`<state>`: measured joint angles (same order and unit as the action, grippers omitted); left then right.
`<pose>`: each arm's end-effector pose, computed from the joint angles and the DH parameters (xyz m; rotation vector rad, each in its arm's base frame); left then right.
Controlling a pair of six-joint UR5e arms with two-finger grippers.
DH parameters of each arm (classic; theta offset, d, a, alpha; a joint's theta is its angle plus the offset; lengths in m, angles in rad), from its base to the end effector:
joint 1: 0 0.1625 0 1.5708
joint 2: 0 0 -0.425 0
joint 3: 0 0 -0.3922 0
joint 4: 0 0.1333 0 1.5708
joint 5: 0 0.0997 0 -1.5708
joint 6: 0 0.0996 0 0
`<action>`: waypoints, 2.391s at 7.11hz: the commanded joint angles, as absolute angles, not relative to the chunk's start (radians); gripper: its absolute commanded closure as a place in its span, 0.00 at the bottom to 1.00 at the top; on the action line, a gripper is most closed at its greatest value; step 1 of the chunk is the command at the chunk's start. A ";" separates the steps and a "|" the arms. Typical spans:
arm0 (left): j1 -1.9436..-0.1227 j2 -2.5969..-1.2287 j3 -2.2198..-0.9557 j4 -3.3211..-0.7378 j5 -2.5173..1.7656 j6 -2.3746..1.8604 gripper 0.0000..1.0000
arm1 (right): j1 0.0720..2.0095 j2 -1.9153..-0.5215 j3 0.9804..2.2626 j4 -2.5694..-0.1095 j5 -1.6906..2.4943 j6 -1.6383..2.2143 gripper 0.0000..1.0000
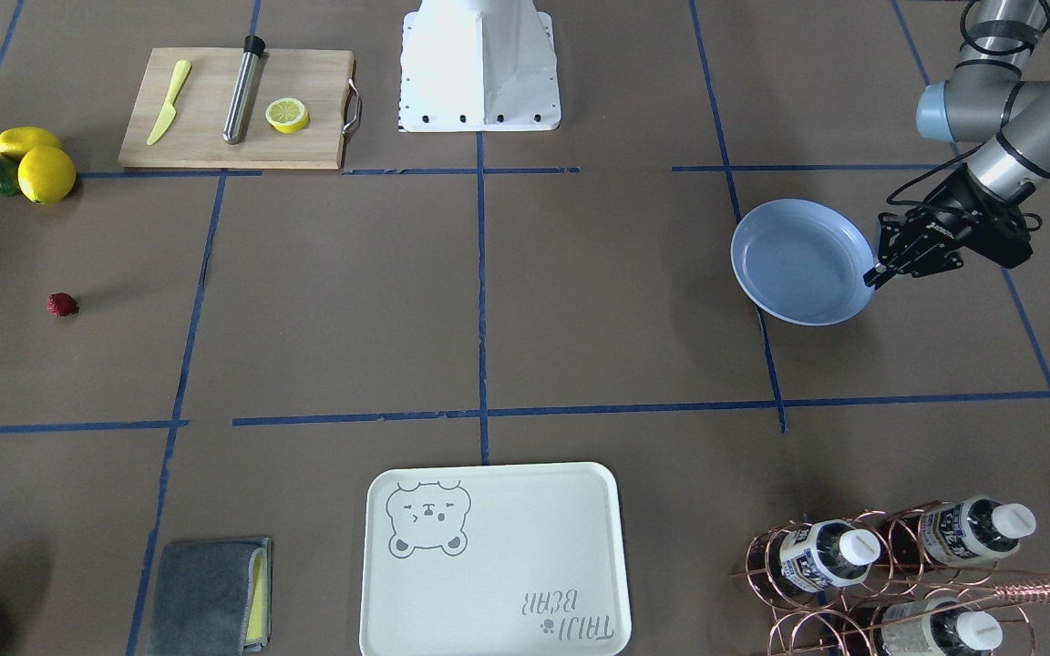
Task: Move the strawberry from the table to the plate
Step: 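Push the light-blue plate with the left gripper toward the table center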
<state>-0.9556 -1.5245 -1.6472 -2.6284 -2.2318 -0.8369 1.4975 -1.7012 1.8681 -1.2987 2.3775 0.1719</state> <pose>0.2229 -0.4404 0.5235 0.3863 1.1329 0.1645 0.0282 -0.4543 0.5387 0.3143 -0.8373 -0.0851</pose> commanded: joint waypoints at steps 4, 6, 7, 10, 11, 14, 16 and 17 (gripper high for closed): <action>-0.610 -2.027 -1.675 -2.217 -1.917 -1.188 1.00 | 1.499 -1.712 1.864 -1.301 2.378 0.175 0.00; -0.488 -2.097 -1.600 -2.218 -1.786 -1.238 1.00 | 1.499 -1.715 1.864 -1.301 2.379 0.176 0.00; -0.471 -2.097 -1.583 -2.220 -1.773 -1.238 1.00 | 1.499 -1.715 1.864 -1.302 2.379 0.176 0.00; -0.469 -2.088 -1.577 -2.220 -1.773 -1.233 1.00 | 1.497 -1.713 1.864 -1.302 2.379 0.176 0.00; -0.469 -2.085 -1.577 -2.220 -1.773 -1.232 1.00 | 1.499 -1.713 1.864 -1.302 2.379 0.176 0.00; -0.469 -2.085 -1.575 -2.221 -1.772 -1.230 0.30 | 1.499 -1.713 1.862 -1.302 2.378 0.176 0.00; -0.472 -2.085 -1.580 -2.220 -1.769 -1.209 0.00 | 1.497 -1.713 1.865 -1.301 2.381 0.173 0.00; -0.526 -2.080 -1.609 -2.206 -1.782 -1.096 0.00 | 1.497 -1.712 1.873 -1.299 2.387 0.172 0.00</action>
